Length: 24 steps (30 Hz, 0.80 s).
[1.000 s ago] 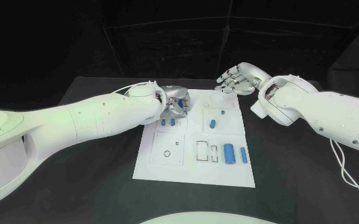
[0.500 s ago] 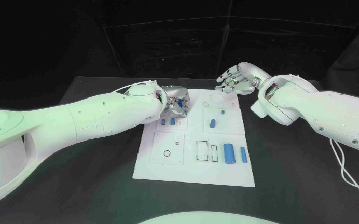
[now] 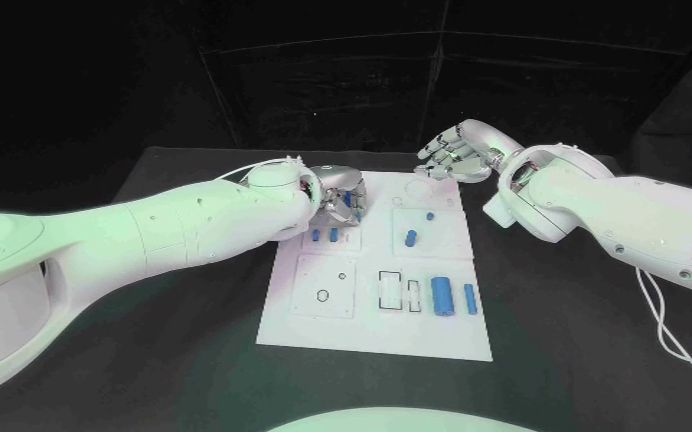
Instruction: Assemble the parts on the task board
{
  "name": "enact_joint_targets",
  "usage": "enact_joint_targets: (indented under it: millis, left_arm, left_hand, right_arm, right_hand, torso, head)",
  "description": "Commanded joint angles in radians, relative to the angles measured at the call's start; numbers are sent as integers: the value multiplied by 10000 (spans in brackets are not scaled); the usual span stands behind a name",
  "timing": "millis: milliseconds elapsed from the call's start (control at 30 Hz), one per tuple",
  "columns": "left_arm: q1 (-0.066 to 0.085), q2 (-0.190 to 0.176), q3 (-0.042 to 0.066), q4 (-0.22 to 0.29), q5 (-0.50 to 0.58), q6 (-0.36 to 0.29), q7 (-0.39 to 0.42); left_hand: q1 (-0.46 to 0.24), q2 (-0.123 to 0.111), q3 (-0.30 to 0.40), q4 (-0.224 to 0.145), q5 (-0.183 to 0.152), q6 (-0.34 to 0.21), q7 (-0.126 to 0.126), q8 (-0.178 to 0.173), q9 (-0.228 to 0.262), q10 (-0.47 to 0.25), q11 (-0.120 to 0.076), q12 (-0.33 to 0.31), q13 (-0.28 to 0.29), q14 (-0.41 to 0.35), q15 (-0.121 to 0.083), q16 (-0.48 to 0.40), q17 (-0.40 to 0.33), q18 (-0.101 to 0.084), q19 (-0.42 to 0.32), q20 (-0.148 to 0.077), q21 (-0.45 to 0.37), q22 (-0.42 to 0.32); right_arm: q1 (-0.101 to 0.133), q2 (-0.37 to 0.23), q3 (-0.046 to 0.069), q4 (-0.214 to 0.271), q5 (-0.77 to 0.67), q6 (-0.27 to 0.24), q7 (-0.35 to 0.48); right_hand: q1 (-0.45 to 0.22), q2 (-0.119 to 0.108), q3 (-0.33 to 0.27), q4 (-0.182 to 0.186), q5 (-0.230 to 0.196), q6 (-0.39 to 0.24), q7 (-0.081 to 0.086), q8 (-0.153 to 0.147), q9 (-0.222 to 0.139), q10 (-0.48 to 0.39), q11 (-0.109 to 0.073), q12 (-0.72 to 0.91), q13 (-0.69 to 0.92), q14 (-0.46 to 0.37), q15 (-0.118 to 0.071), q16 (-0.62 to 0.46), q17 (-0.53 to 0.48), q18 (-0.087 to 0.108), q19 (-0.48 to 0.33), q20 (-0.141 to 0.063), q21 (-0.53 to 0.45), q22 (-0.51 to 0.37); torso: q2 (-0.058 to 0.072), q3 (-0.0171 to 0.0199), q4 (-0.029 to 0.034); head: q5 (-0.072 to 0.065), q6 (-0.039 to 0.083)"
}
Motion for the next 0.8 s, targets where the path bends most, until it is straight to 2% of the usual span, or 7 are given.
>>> enact_joint_targets:
  millis: [33, 233, 367, 467, 633, 800]
  left_arm:
    - [-26, -88, -23, 110, 40, -409, 164]
    - [-28, -346, -5, 482, 154, -661, 282]
    - [-29, -594, 30, 793, 180, -793, 290]
    - [-31, -798, 151, 1024, 189, -894, 273]
    - [-33, -1119, 289, 1311, 195, -978, 211]
    - [-33, -1422, 364, 1497, 198, -772, 105]
  left_hand:
    - [-61, 25, 67, 8, 14, 65, 35, -46, -15, 63, 10, -57, -12, 128, -57, -11, -12, -197, 89, -12, 59, 30]
    - [-84, -12, 183, -73, 17, 96, 49, -123, -23, 119, 17, -157, -10, 135, -53, -8, -39, -207, 107, -14, 115, 94]
    - [-92, -30, 239, -113, 18, 109, 57, -160, -26, 139, 24, -203, -9, 140, -49, -2, -42, -210, 108, -13, 126, 109]
    - [-100, -37, 260, -126, 17, 116, 61, -174, -27, 149, 27, -220, -9, 143, -47, 4, -37, -212, 110, -12, 136, 122]
    - [-112, -53, 285, -144, 17, 124, 68, -194, -28, 160, 31, -245, -8, 147, -44, 13, -28, -215, 112, -11, 151, 141]
    - [-151, -91, 324, -175, 16, 149, 73, -231, -28, 190, 37, -291, -6, 152, -38, 21, -35, -220, 116, -7, 173, 169]
  right_arm:
    - [19, 5, 7, 6, 23, 1, 102]
    - [18, 3, 7, 1, 24, -5, 110]
    - [18, 2, 7, -9, 36, -7, 117]
    - [17, 2, 7, -16, 44, -5, 124]
    - [17, -2, 7, -25, 50, -1, 129]
    - [16, -7, 7, -28, 52, 1, 130]
  right_hand:
    - [-4, 107, 38, 12, 40, -58, 302, 58, -14, -71, 24, 35, -12, -75, -9, -3, -17, 100, 85, 6, -58, -16]
    - [-4, 107, 38, 12, 40, -58, 302, 58, -14, -71, 24, 35, -12, -75, -9, -3, -17, 100, 85, 6, -58, -16]
    - [-4, 107, 38, 12, 40, -58, 302, 58, -14, -71, 24, 35, -12, -75, -9, -3, -17, 100, 85, 6, -58, -16]
    - [-4, 107, 38, 12, 40, -58, 302, 58, -14, -71, 24, 35, -12, -75, -9, -3, -17, 100, 85, 6, -58, -16]
    - [-4, 107, 38, 12, 40, -58, 302, 58, -14, -71, 24, 35, -12, -75, -9, -3, -17, 100, 85, 6, -58, -16]
    - [-4, 107, 38, 12, 40, -58, 302, 58, -14, -71, 24, 35, -12, -75, -9, -3, -17, 100, 85, 6, -58, -16]
  torso:
    - [-2, 3, 0]
    - [-8, -8, 14]
    - [-12, -3, 20]
    - [-12, -3, 18]
    - [-14, -5, 20]
    - [-6, 8, -2]
  head:
    - [8, 18]
    - [-4, 42]
    - [1, 56]
    - [4, 66]
    - [11, 71]
    - [37, 94]
